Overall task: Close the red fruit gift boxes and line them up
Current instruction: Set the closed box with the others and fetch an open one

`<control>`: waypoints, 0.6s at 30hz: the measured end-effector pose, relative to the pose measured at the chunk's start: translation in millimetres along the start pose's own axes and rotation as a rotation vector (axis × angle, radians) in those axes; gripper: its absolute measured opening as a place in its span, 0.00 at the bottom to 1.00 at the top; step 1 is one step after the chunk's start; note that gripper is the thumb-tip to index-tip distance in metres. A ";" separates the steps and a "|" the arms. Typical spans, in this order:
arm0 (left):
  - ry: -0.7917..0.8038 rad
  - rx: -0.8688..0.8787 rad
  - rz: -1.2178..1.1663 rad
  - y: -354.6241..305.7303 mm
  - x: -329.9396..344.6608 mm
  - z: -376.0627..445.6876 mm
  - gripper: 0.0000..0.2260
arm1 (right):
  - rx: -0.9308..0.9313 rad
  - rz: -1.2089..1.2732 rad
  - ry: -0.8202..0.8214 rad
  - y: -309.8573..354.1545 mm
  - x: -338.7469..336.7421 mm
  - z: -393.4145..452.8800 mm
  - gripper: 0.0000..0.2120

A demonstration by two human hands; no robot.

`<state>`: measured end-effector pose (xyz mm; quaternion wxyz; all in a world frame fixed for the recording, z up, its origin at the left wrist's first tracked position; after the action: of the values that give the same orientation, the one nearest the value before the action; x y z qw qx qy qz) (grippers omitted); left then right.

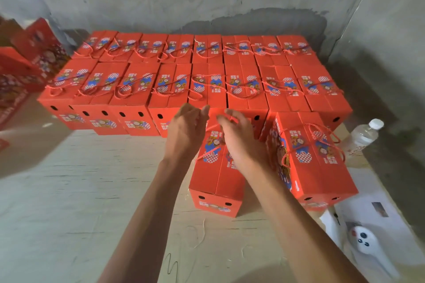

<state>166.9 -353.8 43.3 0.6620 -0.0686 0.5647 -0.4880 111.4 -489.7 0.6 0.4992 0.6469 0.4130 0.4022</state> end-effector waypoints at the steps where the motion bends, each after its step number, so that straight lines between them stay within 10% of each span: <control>1: -0.007 -0.062 -0.016 11.9 -1.3 -3.2 0.18 | -0.010 -0.027 -0.018 6.4 -6.2 1.1 0.09; 7: 0.337 -0.282 -0.399 36.9 77.4 -29.5 0.13 | -0.139 0.080 -0.134 54.7 -44.1 8.1 0.09; 18: 0.390 -0.448 -0.810 -6.3 164.3 -41.1 0.27 | -0.184 -0.107 -0.097 47.8 -100.5 4.1 0.08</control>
<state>111.1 -457.0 -79.0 0.2706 -0.3305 0.6967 -0.5763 87.8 -592.7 35.8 0.5964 0.5942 0.3837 0.3795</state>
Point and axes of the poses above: each hand's wrist, its own z-axis towards the middle knuckle, its own x-axis out of the palm, y = z × x, the point moved 8 cm from there along z, towards the middle knuckle, and after that the axes turned 14 degrees about y, right-handed, at the moved point
